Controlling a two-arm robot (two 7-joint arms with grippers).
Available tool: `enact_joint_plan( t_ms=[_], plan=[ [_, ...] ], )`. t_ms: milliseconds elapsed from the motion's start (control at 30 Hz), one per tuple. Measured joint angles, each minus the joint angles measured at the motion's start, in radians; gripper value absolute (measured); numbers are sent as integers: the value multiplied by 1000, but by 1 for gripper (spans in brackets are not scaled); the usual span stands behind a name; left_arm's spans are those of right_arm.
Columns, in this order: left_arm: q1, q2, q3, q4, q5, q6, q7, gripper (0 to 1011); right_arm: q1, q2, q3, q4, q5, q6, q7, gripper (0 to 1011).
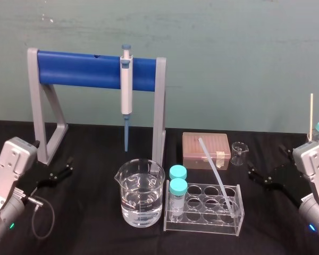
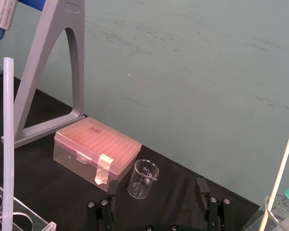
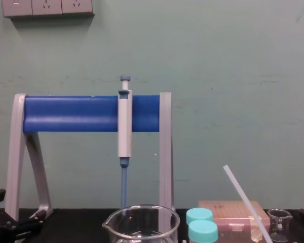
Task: Pick up the stirring rod with one hand, then place it down.
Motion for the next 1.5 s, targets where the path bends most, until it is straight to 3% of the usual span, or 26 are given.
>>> enact_joint_plan(
  t_ms=[1500],
  plan=[
    [0, 0, 0, 0, 0, 0, 0, 1000, 0, 0, 0, 0, 0, 0, 0, 1003]
  ],
)
